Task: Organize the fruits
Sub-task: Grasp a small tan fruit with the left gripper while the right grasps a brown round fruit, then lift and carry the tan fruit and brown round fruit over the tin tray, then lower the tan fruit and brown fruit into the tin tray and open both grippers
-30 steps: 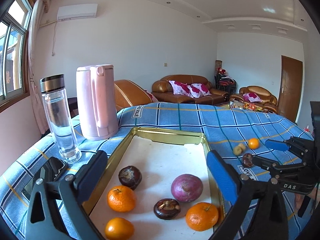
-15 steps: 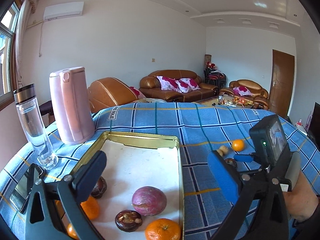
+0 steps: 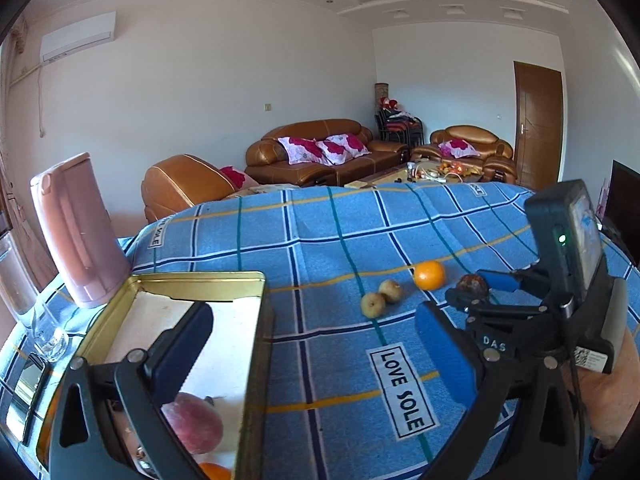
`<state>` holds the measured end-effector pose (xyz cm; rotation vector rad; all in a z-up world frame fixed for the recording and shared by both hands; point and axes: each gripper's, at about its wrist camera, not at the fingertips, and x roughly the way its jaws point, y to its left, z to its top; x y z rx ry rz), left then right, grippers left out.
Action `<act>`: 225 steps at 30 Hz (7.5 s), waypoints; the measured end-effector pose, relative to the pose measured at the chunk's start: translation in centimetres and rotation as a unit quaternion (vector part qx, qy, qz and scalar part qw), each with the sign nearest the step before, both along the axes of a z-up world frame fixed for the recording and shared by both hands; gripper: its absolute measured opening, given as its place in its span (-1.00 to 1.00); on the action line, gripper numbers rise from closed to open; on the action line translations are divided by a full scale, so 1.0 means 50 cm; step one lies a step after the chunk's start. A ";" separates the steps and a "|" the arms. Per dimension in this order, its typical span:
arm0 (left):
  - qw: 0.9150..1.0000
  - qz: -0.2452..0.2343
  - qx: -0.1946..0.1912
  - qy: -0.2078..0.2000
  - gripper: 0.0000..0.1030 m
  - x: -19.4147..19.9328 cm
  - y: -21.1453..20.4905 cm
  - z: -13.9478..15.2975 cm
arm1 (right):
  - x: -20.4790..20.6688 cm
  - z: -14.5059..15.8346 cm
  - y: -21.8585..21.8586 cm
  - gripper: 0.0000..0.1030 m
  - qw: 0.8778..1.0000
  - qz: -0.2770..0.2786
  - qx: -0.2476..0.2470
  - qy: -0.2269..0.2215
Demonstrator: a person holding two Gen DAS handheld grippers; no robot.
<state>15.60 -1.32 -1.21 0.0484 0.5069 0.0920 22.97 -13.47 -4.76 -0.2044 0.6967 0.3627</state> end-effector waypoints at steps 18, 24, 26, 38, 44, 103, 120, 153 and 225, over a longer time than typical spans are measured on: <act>0.989 -0.022 -0.016 0.148 0.22 0.224 -0.059 -0.125 | 0.003 0.021 -0.076 -0.15 0.998 -0.009 0.061 -0.017; 0.982 -0.041 -0.026 0.182 -0.03 0.252 -0.064 -0.142 | 0.004 0.020 -0.069 -0.15 0.998 -0.003 0.057 -0.017; 0.981 -0.047 -0.037 0.186 -0.32 0.255 -0.060 -0.144 | 0.003 0.020 -0.069 -0.15 0.998 -0.002 0.059 -0.018; 0.984 -0.064 -0.061 0.153 -0.46 0.220 -0.040 -0.123 | -0.009 0.027 -0.074 -0.15 0.997 0.004 0.068 -0.032; 0.987 -0.072 -0.058 0.132 -0.46 0.193 -0.039 -0.110 | -0.022 0.033 -0.071 -0.15 0.996 0.014 0.070 -0.046; 0.995 -0.056 -0.011 -0.081 -0.46 0.004 -0.059 -0.029 | -0.140 0.068 -0.059 -0.15 0.977 0.072 0.072 -0.188; 0.994 -0.059 -0.031 -0.081 -0.46 -0.008 -0.041 -0.028 | -0.175 0.071 -0.042 -0.15 0.971 0.086 0.048 -0.216; 0.992 -0.063 -0.048 -0.096 -0.46 -0.106 0.015 -0.019 | -0.231 0.067 0.023 -0.15 0.975 0.127 0.054 -0.176; 0.992 0.099 -0.051 -0.054 -0.46 -0.235 0.329 -0.044 | -0.370 0.075 0.357 -0.15 0.935 0.320 0.051 -0.143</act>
